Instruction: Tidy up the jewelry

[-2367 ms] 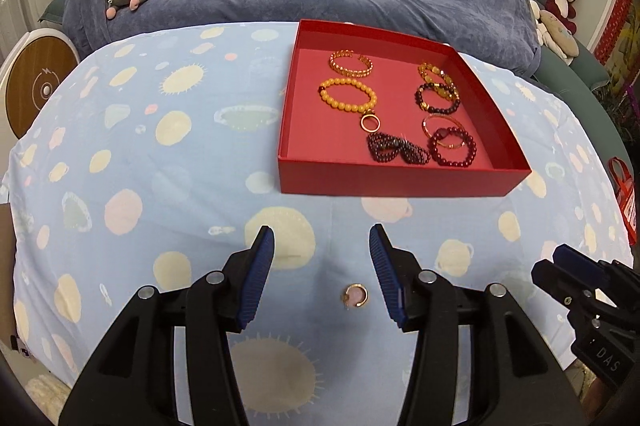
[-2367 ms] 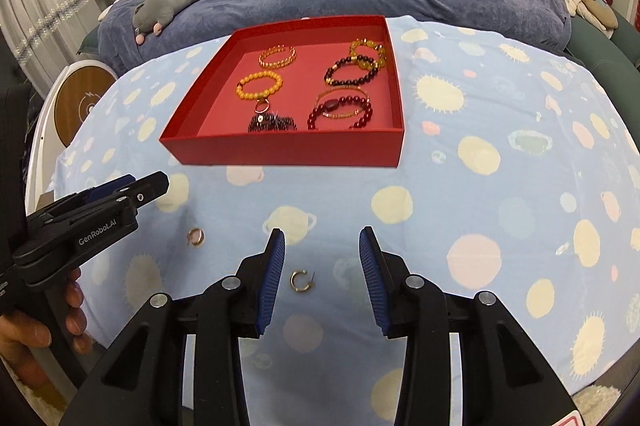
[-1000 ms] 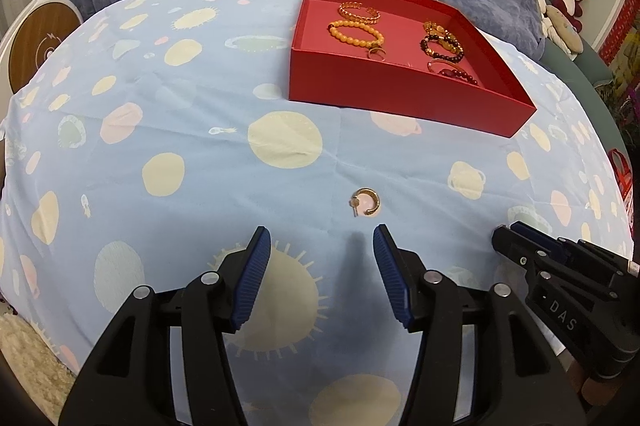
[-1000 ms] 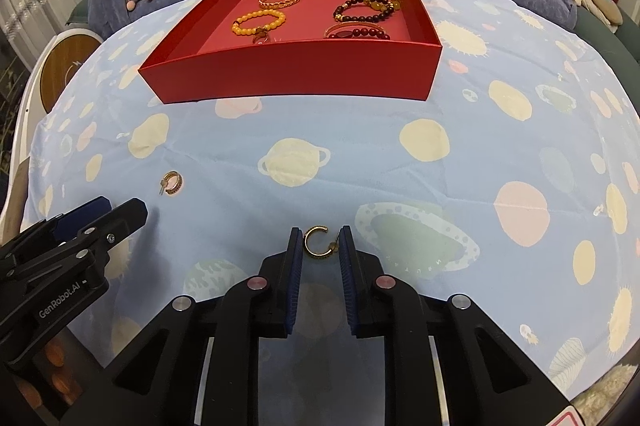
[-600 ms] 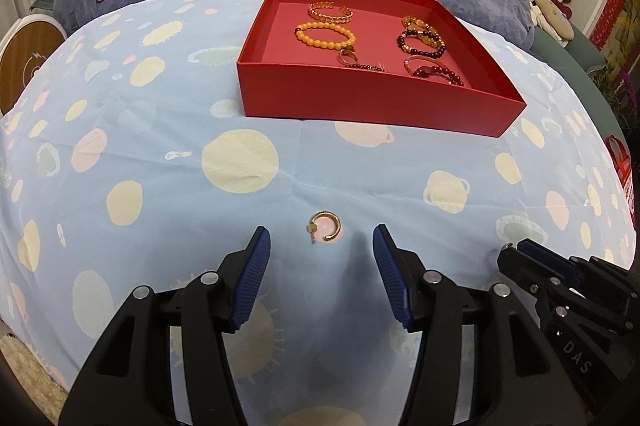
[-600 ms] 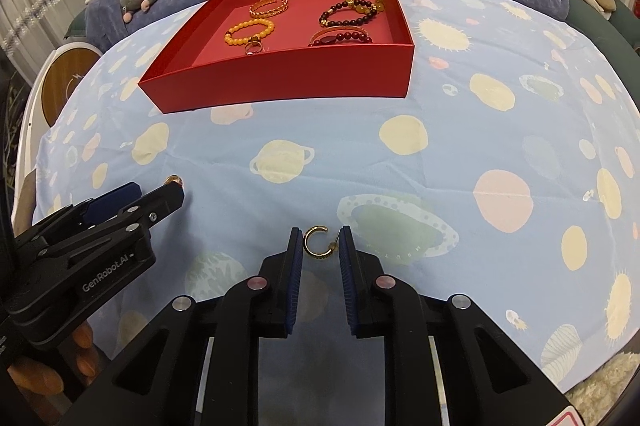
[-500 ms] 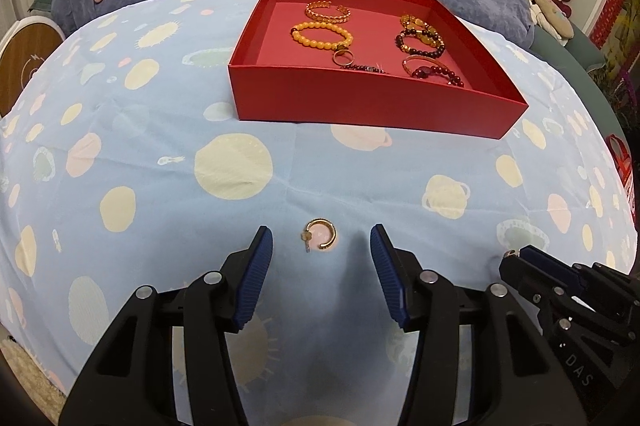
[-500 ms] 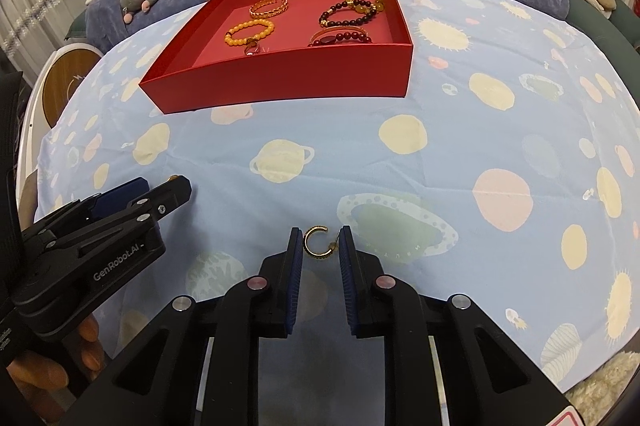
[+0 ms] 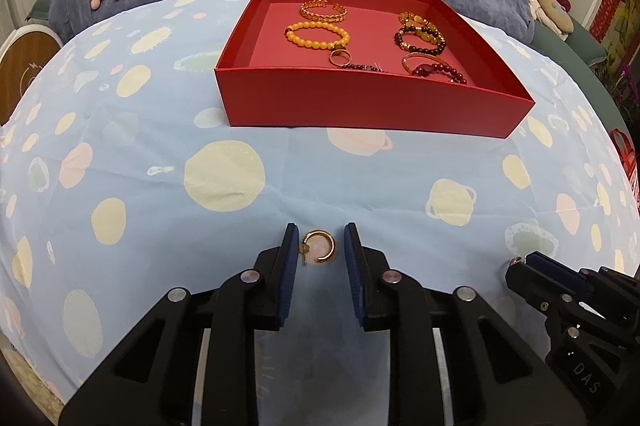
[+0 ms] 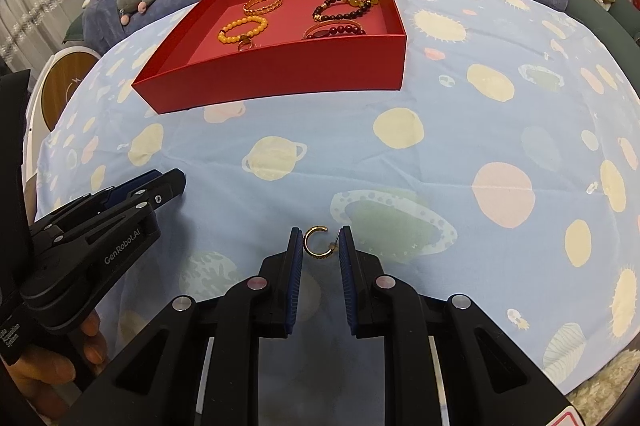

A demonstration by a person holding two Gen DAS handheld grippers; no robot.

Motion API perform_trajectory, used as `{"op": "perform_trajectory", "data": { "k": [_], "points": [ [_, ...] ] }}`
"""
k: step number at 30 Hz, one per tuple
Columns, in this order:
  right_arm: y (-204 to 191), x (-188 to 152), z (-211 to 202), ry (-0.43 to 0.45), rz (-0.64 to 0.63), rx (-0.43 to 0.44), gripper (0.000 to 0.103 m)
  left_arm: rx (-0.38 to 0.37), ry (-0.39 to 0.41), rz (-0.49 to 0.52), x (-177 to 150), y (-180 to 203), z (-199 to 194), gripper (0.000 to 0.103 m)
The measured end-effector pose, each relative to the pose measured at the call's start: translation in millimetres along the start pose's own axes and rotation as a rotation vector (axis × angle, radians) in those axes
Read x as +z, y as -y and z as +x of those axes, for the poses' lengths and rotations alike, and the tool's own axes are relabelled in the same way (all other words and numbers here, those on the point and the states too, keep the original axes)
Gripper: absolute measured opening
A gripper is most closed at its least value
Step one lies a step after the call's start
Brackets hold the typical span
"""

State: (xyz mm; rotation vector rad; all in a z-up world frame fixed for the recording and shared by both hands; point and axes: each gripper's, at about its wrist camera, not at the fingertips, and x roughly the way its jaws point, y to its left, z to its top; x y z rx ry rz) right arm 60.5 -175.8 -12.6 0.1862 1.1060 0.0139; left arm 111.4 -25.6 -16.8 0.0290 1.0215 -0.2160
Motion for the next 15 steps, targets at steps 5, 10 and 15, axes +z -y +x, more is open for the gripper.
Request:
{"op": "perform_trajectory", "data": {
  "k": [5,10,15],
  "points": [
    [1,0,0,-0.001,0.003,0.001,0.017,-0.004,0.007,0.000,-2,-2,-1,0.018],
    [2,-1,0,-0.002,0.008,0.004,0.017,-0.024,0.010,-0.022,-3,-7,-2,0.018],
    [2,0,-1,0.001,0.011,0.011,0.017,-0.032,0.006,-0.052,-5,-14,-5,0.018]
  ]
}}
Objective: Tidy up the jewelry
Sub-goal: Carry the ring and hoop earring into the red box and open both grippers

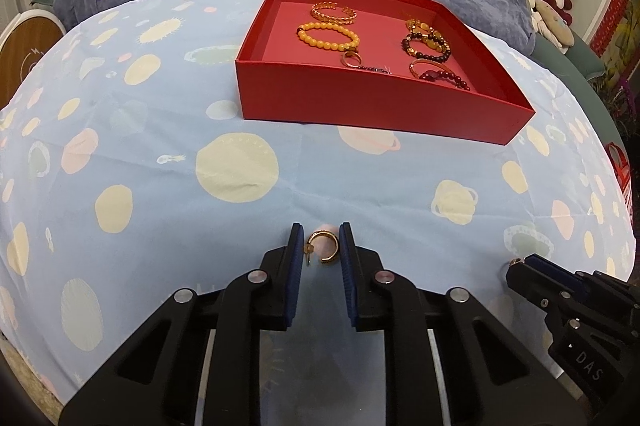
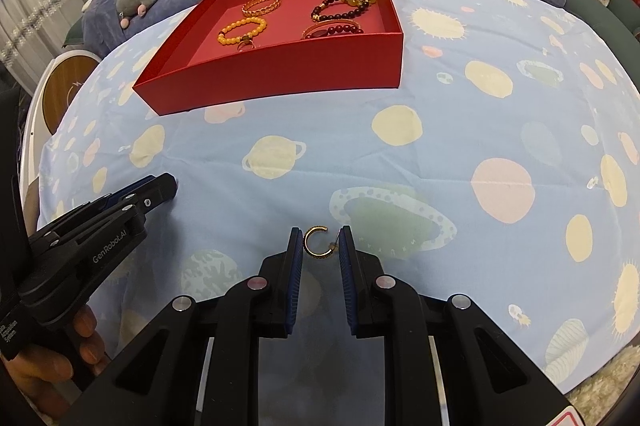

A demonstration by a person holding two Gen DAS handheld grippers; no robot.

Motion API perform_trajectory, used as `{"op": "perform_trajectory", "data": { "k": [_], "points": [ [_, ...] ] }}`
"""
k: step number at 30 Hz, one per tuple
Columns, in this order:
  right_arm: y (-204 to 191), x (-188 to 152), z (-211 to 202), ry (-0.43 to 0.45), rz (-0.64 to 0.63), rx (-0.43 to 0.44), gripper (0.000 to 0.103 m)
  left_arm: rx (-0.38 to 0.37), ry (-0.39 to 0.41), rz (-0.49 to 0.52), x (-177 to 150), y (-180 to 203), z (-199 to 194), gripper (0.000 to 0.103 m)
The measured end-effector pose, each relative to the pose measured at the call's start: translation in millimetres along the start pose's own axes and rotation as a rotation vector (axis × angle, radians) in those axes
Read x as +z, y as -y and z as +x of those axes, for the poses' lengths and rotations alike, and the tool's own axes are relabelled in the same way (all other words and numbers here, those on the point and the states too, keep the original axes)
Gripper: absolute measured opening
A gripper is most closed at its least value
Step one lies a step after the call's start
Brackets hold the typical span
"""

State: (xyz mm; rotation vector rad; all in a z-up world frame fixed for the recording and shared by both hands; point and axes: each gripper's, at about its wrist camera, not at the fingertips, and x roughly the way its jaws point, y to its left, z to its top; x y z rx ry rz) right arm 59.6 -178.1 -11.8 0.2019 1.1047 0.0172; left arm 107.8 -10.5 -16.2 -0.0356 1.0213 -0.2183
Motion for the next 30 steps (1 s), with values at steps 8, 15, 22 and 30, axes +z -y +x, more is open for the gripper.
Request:
{"op": "perform_trajectory", "data": {
  "k": [8,15,22,30],
  "points": [
    [0,0,-10,0.019,0.000,0.011,0.017,-0.008,-0.003,-0.051,-3,-13,-15,0.018],
    [-2,3,-30,0.050,0.000,0.024,0.017,-0.005,0.012,-0.041,-2,-17,-39,0.018],
    [-6,19,-56,0.109,-0.013,0.041,0.017,-0.002,0.057,-0.008,18,-8,-65,0.018],
    [-14,57,-75,0.180,-0.053,0.057,0.017,0.005,0.088,0.065,55,13,-79,0.018]
  ]
}}
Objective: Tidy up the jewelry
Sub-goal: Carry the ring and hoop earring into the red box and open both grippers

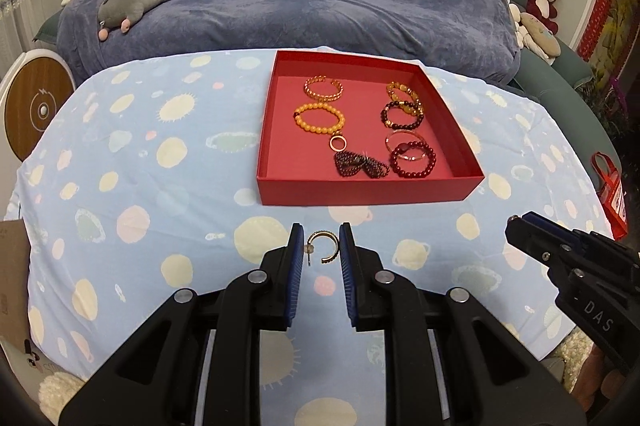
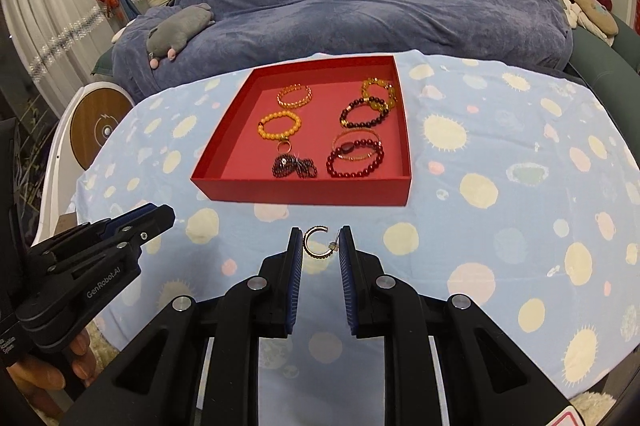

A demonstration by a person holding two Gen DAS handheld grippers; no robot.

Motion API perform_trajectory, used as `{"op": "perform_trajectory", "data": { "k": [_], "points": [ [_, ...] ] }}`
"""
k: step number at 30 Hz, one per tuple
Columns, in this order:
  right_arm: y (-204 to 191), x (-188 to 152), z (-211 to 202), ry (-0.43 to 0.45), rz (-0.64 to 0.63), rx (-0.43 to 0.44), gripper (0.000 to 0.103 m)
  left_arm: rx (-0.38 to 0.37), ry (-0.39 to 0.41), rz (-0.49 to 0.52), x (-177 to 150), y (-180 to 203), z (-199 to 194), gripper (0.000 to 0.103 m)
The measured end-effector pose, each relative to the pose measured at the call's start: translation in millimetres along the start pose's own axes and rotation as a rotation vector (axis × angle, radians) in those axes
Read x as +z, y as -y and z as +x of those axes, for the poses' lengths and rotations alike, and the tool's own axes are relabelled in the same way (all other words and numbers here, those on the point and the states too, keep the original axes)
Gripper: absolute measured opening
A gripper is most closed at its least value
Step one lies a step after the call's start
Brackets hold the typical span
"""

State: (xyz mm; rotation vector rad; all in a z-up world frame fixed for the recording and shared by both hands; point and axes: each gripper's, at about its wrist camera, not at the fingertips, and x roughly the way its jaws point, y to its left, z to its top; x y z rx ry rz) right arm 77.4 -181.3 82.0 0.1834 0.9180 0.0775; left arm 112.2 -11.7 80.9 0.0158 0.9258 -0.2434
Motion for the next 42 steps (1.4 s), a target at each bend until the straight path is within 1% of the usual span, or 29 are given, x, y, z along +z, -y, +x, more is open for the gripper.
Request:
{"op": "perform_trajectory", "data": {
  "k": [7,12,19,22,29,32,38,42],
  "points": [
    [-8,42,9,0.047,-0.041,0.009,0.017,-0.002,0.016,0.038,42,13,14,0.018],
    [-5,70,24,0.063,-0.035,0.016,0.017,0.003,0.029,0.035,70,16,31,0.018],
    [-3,103,54,0.068,-0.057,0.003,0.017,0.010,0.035,0.037,101,17,63,0.018],
    [-3,116,73,0.059,-0.068,-0.009,0.017,0.021,0.023,0.043,110,17,82,0.018],
    [-6,130,118,0.008,-0.098,-0.025,0.018,0.038,-0.028,0.010,120,5,127,0.018],
    [-7,130,134,-0.012,-0.110,-0.032,0.018,0.027,-0.052,-0.017,119,-2,141,0.018],
    [-5,126,151,-0.047,-0.098,-0.039,0.018,0.036,-0.075,-0.017,115,-5,153,0.018],
    [-3,123,156,-0.066,-0.092,-0.042,0.018,0.037,-0.074,-0.018,115,-4,154,0.018]
  ]
}}
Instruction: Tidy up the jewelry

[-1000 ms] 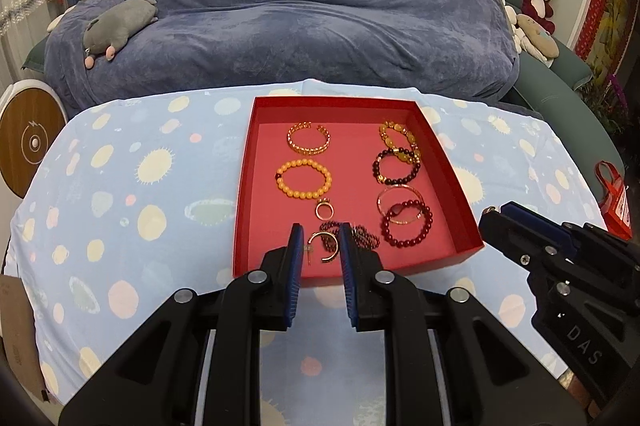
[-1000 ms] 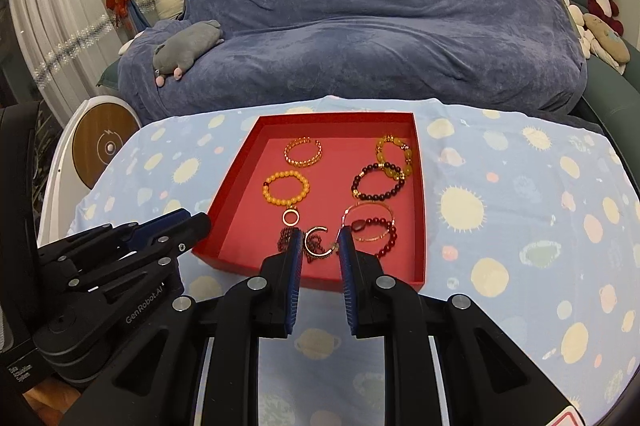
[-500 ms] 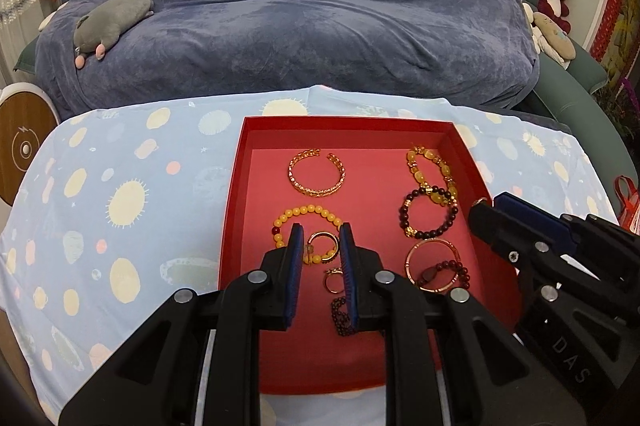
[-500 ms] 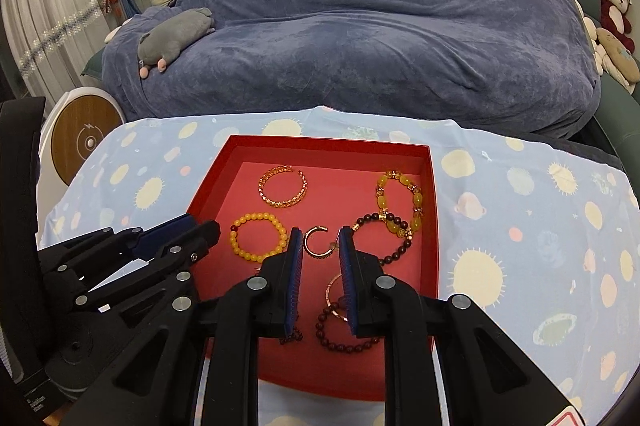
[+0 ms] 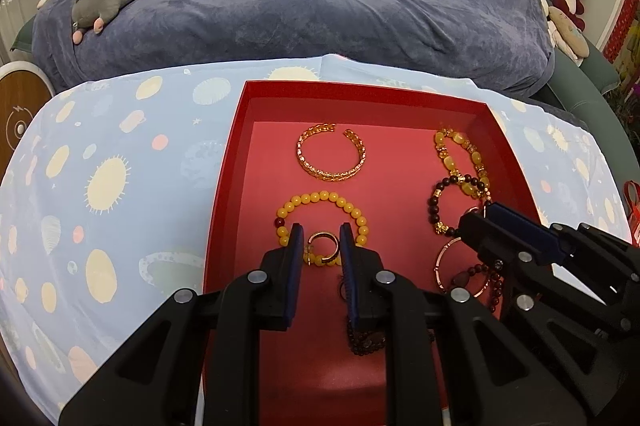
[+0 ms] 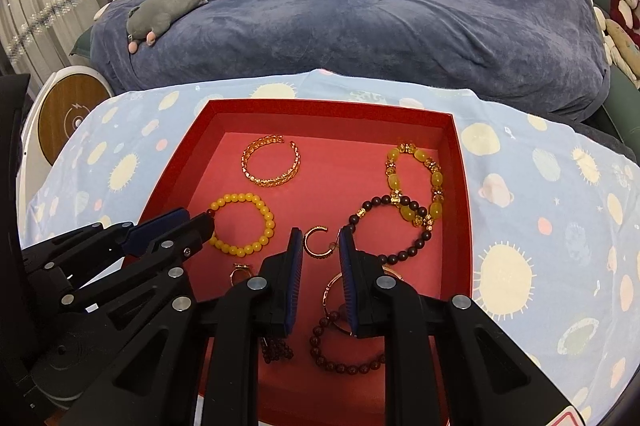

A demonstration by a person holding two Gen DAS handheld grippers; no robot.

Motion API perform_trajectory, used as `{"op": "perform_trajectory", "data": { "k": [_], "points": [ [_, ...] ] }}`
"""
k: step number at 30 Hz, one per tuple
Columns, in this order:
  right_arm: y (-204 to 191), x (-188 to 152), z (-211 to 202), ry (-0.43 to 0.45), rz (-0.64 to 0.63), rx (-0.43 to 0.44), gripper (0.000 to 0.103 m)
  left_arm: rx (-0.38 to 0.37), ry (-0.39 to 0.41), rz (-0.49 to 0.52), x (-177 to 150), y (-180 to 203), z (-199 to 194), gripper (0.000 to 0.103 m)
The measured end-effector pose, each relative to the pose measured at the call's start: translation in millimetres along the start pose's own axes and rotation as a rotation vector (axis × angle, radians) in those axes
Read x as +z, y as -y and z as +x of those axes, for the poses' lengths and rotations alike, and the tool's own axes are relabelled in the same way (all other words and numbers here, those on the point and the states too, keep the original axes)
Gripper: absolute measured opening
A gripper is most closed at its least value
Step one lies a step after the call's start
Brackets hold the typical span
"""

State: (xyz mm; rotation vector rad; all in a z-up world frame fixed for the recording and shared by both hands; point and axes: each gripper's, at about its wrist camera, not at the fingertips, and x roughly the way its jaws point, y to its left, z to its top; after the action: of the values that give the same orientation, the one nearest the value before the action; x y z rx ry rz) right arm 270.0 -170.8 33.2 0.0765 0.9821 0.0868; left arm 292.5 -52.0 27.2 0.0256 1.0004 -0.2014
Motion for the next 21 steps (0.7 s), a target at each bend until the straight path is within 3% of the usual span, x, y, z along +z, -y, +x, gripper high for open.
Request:
{"op": "perform_trajectory", "data": {
  "k": [2,6,11,14,21],
  "points": [
    [1,-2,-2,0.007,0.003,-0.011,0.018,0.002,-0.004,0.000,0,1,-1,0.020],
    [0,-2,-9,0.017,0.002,-0.019,0.021,0.015,0.004,-0.006,1,2,-8,0.036],
    [0,-3,-25,0.030,0.001,-0.033,0.023,0.041,0.030,-0.002,0,4,-25,0.048],
    [0,-7,-42,0.051,0.009,-0.033,0.031,0.047,0.046,-0.001,-3,4,-39,0.049],
    [-4,-28,-83,0.083,0.024,-0.028,0.032,0.056,0.069,0.034,-22,12,-77,0.049]
  ]
}}
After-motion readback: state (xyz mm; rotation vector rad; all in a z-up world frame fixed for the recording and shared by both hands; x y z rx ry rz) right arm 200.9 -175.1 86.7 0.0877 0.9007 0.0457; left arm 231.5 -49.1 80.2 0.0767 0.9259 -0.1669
